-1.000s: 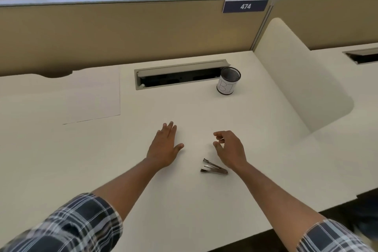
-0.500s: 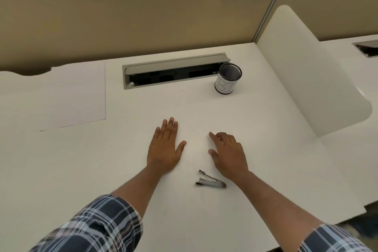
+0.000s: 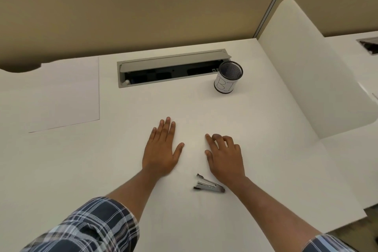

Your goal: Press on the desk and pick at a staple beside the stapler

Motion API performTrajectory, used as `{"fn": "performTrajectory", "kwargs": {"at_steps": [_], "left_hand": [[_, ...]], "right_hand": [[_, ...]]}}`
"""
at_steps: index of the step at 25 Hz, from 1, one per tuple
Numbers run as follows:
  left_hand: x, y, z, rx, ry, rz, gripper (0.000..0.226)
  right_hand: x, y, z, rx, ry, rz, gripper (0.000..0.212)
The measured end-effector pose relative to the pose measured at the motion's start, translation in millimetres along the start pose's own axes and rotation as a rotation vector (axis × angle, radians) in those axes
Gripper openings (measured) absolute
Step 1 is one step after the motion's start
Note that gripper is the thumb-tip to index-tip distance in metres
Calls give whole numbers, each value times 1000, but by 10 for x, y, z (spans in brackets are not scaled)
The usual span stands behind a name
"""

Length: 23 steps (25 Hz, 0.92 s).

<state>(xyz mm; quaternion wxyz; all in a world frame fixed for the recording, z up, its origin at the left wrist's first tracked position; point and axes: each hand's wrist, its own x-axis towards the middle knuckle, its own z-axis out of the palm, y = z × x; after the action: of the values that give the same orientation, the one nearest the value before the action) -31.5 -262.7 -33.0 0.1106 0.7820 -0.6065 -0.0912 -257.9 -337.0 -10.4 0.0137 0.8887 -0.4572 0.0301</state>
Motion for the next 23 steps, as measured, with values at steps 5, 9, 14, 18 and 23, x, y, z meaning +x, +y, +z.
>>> {"fn": "performTrajectory", "kwargs": {"at_steps": [5, 9, 14, 18, 23], "left_hand": [[11, -2, -6, 2, -6, -5, 74], [1, 7, -18, 5, -18, -5, 74], [4, 11, -43, -4, -23, -5, 74], [4, 6, -32, -19, -19, -6, 74], [13, 1, -31, -12, -18, -7, 73]], "right_hand": [[103, 4, -92, -76, -33, -120, 42], [297, 57, -229, 407, -205, 170, 29], [439, 40, -580, 1354, -385, 811, 24], [466, 28, -630, 1520, -439, 915, 29], [372, 70, -379, 872, -130, 515, 25]]}}
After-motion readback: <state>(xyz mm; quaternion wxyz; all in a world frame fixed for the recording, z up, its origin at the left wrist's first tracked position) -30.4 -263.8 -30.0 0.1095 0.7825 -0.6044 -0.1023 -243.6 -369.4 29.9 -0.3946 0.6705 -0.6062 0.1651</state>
